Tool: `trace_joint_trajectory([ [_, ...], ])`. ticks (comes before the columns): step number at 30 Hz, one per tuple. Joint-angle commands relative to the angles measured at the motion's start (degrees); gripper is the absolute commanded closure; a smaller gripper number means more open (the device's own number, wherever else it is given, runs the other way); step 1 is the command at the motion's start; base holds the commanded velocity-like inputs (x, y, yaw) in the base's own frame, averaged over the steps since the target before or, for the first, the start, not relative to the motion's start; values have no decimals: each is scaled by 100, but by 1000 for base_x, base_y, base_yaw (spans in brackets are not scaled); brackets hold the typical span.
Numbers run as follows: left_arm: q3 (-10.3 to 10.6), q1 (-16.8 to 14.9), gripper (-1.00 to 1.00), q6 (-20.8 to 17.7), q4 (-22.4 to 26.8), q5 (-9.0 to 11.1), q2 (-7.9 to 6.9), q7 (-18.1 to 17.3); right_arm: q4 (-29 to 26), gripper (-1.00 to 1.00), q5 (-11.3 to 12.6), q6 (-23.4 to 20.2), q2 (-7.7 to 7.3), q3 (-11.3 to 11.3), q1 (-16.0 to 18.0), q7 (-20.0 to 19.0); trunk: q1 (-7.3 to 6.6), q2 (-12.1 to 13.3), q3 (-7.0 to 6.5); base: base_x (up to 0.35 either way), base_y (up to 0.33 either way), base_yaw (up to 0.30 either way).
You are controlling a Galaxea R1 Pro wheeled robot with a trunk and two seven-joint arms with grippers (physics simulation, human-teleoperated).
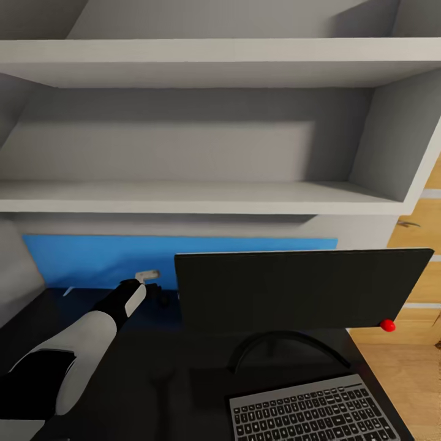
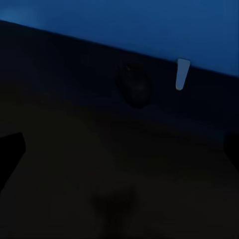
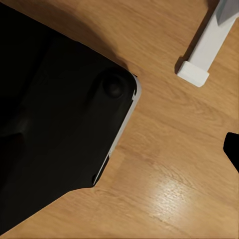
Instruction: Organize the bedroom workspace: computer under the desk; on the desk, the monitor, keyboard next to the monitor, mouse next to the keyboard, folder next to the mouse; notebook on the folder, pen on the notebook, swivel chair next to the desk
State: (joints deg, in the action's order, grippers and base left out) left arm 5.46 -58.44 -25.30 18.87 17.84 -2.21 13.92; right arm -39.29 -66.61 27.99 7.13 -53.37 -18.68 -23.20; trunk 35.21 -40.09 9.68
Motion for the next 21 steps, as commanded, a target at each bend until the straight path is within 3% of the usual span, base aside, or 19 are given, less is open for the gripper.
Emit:
trace_joint_trajectory([
  [1,45,-2,-100,-27,12,61,-6,45,-13,-100,-37,32,8,-34,5,-31,2,-8,17,0,0,-61],
  [15,-6,-25,-100,-20,-5,129,-17,46,0,-100,-37,23,11,-26,5,-27,2,-8,144,0,0,-64],
  [21,-173,-114,-100,9,-7,126,-81,80,0,-100,-37,23,15,-25,5,-23,2,-8,198,0,0,-65],
])
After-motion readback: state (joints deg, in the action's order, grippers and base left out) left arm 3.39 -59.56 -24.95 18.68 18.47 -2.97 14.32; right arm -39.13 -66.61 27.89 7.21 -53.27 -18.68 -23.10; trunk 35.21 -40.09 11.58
